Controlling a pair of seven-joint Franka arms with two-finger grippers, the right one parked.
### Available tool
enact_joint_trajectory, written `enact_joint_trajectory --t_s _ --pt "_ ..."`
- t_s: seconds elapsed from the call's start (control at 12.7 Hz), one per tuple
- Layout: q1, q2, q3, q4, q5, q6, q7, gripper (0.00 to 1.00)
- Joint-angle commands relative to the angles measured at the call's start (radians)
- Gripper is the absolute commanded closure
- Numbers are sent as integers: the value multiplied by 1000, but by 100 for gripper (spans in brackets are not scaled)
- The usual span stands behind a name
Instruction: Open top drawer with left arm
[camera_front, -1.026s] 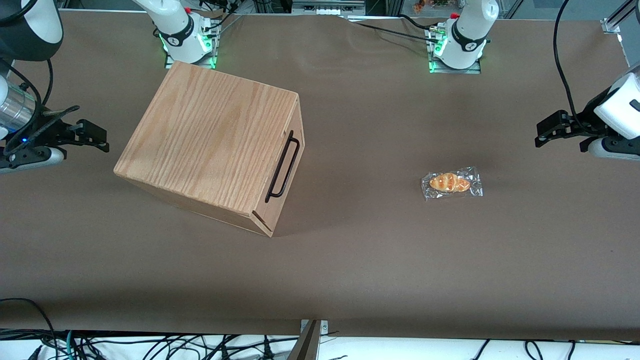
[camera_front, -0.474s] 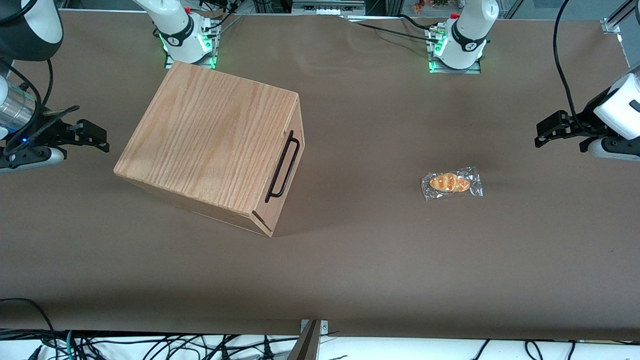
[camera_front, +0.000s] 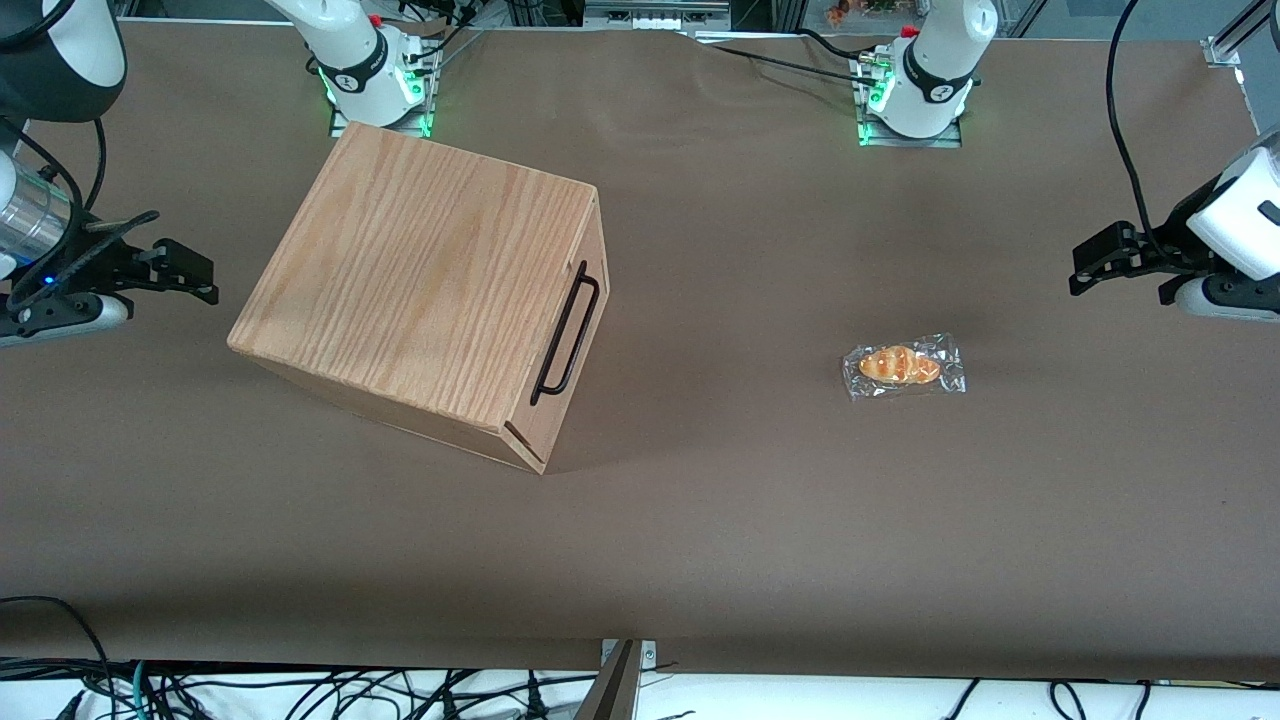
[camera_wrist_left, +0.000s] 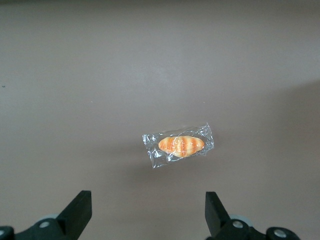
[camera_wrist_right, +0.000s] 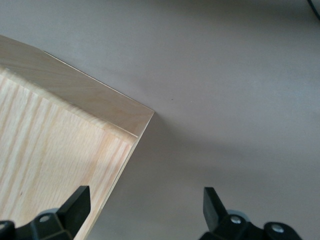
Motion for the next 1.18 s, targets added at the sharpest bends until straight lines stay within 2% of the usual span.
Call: enact_joint_trajectory --t_s 0.0,0.79,1.11 --pt "-3 -6 3 -7 -15 7 -9 0" --pt "-3 8 3 -7 -16 2 -8 0" --pt "-50 92 -16 1 -41 11 -9 0"
